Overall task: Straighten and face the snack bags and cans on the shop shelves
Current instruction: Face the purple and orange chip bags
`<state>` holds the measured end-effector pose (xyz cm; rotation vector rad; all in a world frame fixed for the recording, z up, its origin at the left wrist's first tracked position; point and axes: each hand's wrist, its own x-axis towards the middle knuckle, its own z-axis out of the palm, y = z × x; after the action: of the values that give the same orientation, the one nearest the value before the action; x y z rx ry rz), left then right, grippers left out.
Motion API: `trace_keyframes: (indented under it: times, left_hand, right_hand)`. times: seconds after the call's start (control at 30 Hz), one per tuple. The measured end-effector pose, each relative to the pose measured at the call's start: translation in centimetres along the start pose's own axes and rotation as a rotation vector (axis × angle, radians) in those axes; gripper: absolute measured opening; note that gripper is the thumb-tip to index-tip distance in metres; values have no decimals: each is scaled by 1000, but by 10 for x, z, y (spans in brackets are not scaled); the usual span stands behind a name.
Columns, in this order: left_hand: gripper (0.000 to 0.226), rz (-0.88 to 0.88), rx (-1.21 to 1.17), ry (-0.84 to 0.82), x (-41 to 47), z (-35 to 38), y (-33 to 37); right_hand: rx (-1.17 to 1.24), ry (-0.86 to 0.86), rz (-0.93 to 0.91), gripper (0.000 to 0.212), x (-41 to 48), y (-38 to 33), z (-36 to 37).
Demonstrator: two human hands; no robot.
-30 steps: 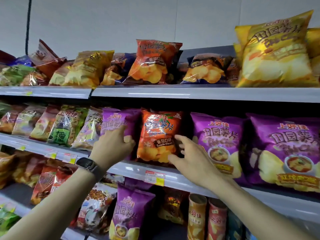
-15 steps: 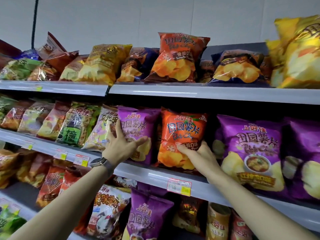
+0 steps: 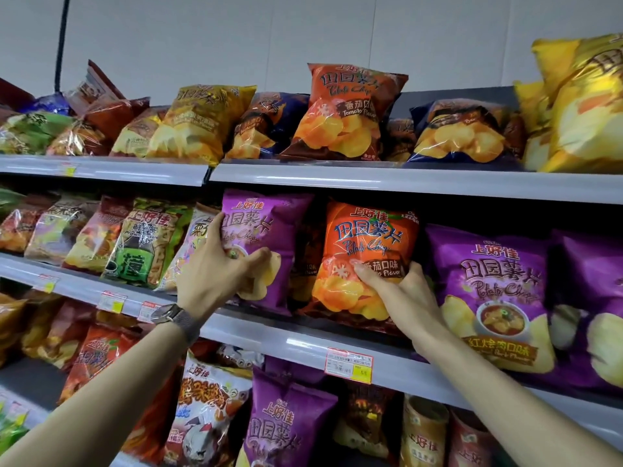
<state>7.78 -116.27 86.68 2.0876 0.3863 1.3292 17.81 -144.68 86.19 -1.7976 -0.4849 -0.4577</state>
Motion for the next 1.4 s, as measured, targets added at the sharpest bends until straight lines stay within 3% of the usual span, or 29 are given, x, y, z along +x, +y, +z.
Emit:
trace_keyframes:
  times: [0.13,0.3,0.47,0.6,0.8,1.07,1.23,1.4]
  left_hand:
    - [107,-5,36,-36,-20,-30,-3]
    - [108,-76,5,-21,-52,-62,-27]
    - [108,-172,-2,23,-72,-88,-48]
    - [110,-175,-10,41,-82,-99,-58]
    - [112,-144,-7,3,-94,-101,-59]
    - [104,-41,61,12,-86,-76,-42]
    - [106,50,35,21,-77,-61,-22]
    - [106,133,16,0,-77,-43,18]
  right_hand:
    - [33,-15,10,89,1,2,11]
    - [5,-20,2,111,-1,-2,46]
    - [16,-105,-18,110,-2,-22,96]
    - [-40,-143,23,105,0,-32,134]
    - [-96,-192,32,114,-1,-37,160]
    - [-54,-237,62,118,1,-36,150]
    - [200,-183,-22,68,-43,-32,111]
    - [31,-436,-207,101,-94,-35,70]
